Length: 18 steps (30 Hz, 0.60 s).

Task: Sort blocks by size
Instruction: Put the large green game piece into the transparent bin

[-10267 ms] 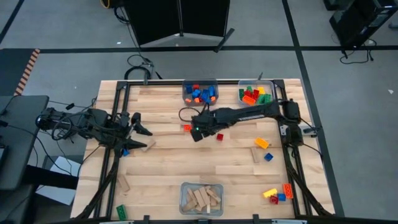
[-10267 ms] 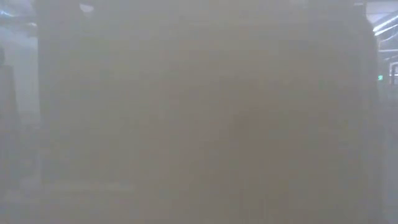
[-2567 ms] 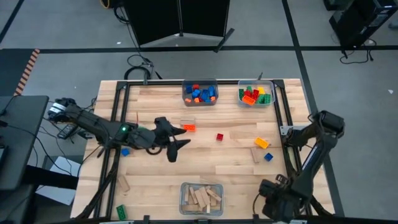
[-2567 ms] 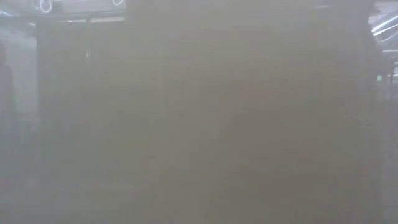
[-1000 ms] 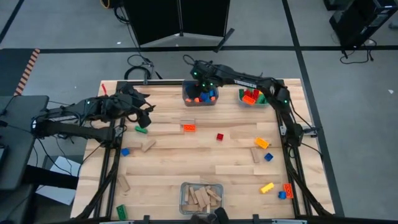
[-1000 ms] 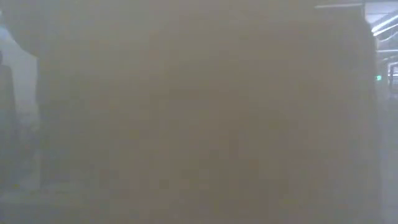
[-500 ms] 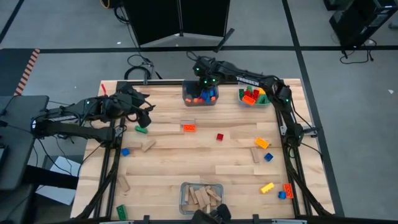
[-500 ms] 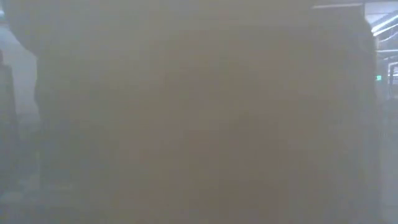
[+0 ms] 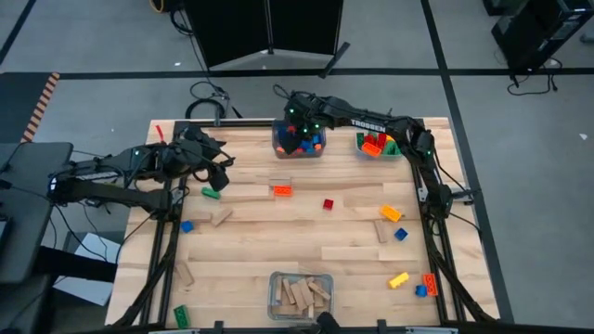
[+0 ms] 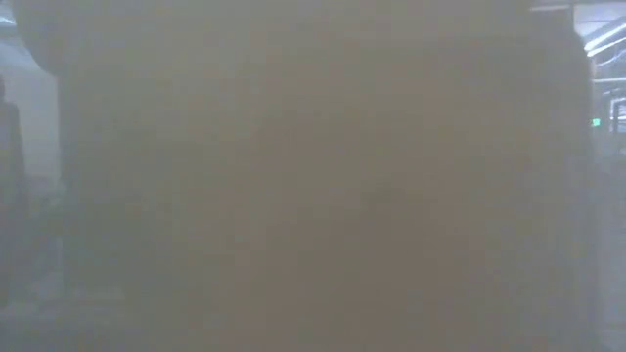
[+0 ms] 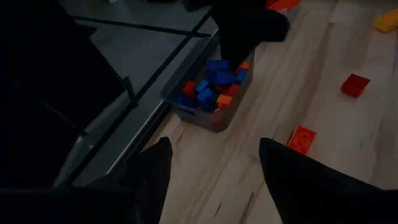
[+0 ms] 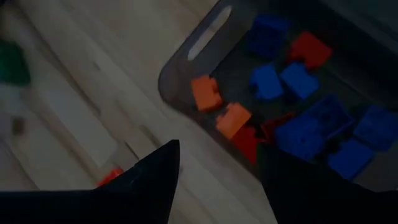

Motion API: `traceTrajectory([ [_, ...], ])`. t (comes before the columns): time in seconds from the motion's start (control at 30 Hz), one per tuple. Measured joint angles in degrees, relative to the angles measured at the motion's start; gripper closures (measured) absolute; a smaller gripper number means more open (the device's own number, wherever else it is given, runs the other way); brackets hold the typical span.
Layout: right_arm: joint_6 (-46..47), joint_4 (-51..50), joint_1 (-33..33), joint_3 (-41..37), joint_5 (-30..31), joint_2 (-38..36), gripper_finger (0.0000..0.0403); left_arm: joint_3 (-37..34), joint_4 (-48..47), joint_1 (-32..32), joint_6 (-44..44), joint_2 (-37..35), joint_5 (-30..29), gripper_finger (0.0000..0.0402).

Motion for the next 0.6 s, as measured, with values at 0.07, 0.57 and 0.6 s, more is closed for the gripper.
traceTrajectory([
  [0.07,-1.5,-1.5,0.9,0.0,0.1,-0.2,0.0177,0.0,0.1,0.0,0.0,0.2,-0.1,0.0154],
  [0.57,-9.0,-7.0,16.1,-6.4,13.0,-16.9,0.0185,0.0,0.2,0.0,2.4,0.2,0.7,0.0154],
  [0.6,-8.9,-6.7,17.6,-8.7,14.0,-19.0,0.0185,0.0,0.2,-0.1,1.5,0.2,1.1,0.0154],
])
